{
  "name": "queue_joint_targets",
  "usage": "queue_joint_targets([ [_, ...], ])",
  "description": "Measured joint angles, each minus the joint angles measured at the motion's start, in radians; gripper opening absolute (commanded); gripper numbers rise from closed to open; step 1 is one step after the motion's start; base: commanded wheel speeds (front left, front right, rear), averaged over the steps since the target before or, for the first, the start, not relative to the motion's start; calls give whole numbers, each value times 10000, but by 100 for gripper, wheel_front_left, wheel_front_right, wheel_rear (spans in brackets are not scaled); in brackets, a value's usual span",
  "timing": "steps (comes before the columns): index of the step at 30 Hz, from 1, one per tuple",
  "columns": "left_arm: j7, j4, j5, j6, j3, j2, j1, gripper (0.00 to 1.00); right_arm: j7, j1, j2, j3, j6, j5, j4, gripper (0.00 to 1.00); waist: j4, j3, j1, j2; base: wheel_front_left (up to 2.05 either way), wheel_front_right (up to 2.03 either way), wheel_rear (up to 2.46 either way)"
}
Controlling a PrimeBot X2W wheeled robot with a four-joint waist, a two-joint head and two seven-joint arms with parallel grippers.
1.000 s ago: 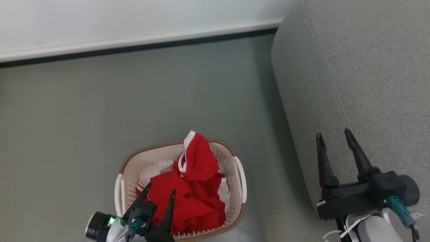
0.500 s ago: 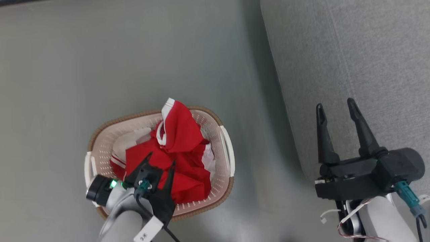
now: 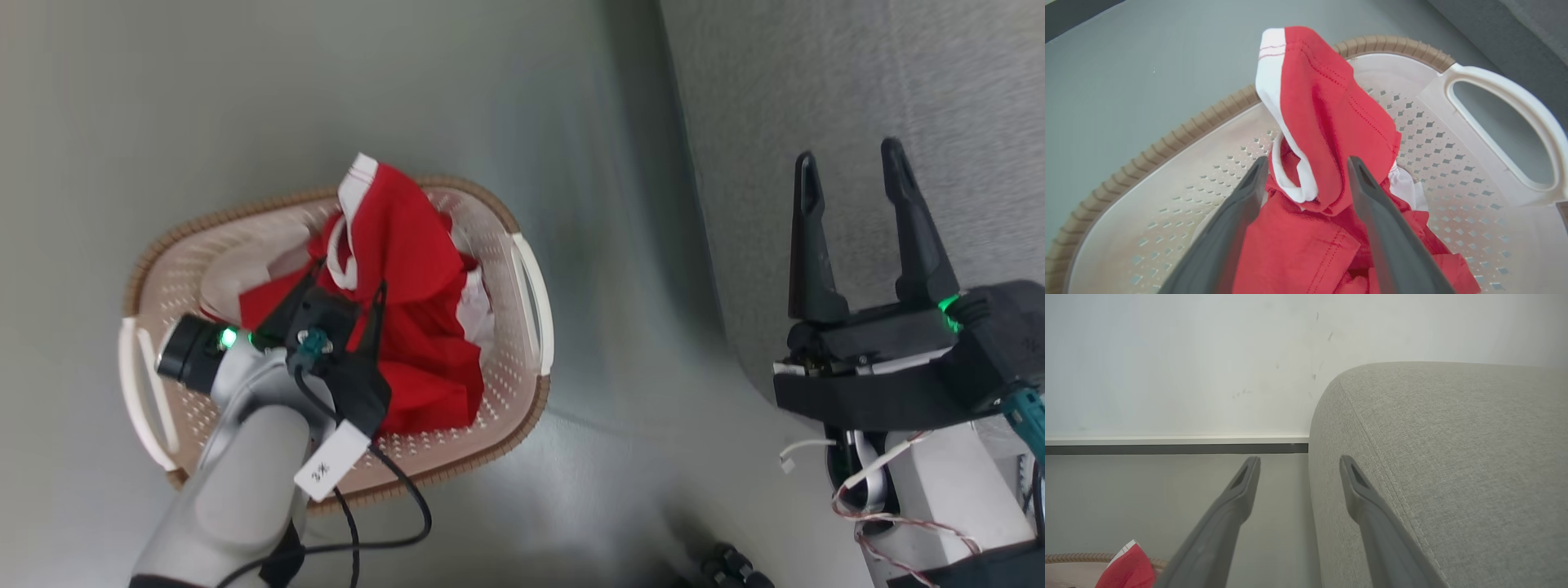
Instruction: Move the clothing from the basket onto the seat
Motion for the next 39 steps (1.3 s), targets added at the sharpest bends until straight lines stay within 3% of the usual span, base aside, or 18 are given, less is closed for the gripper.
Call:
queue_joint_targets([
  [9, -247, 686, -8, 8, 77, -54, -459, 100, 0, -393, 54, -36, 0, -13, 140, 100, -146, 1049, 0, -1, 0, 0, 0],
  [18, -514, 1095, -48, 12, 128, -209, -1049, 100, 0, -600, 105, -56, 46, -186, 278, 100, -190, 1269, -1, -1, 0, 0, 0],
  [19, -531, 1168, -48, 10, 123, -224, -1111, 92, 0, -600, 105, -61, 46, -199, 290, 100, -197, 1274, -2, -1, 0, 0, 0],
  [20, -589, 1218, -48, 10, 111, -234, -1153, 77, 0, -598, 105, -77, 48, -201, 311, 100, -205, 1278, -1, -1, 0, 0, 0],
  [21, -591, 1267, -48, 10, 94, -245, -1181, 48, 0, -598, 105, -94, 48, -201, 349, 100, -213, 1279, -1, -1, 0, 0, 0],
  [22, -600, 1331, -48, 10, 71, -259, -1185, 39, 0, -597, 105, -107, 50, -201, 405, 100, -221, 1270, -1, -1, 0, 0, 0],
  [24, -637, 1488, -40, -2, -17, -291, -1184, 0, 0, -594, 105, -144, 50, -203, 520, 100, -228, 1224, -1, -2, 0, 0, 0],
  [39, -867, 1145, -407, -619, -50, -493, -697, 0, 0, -738, 180, -274, 222, -207, 1923, 100, 60, 119, -2, -3, 0, 0, 0],
])
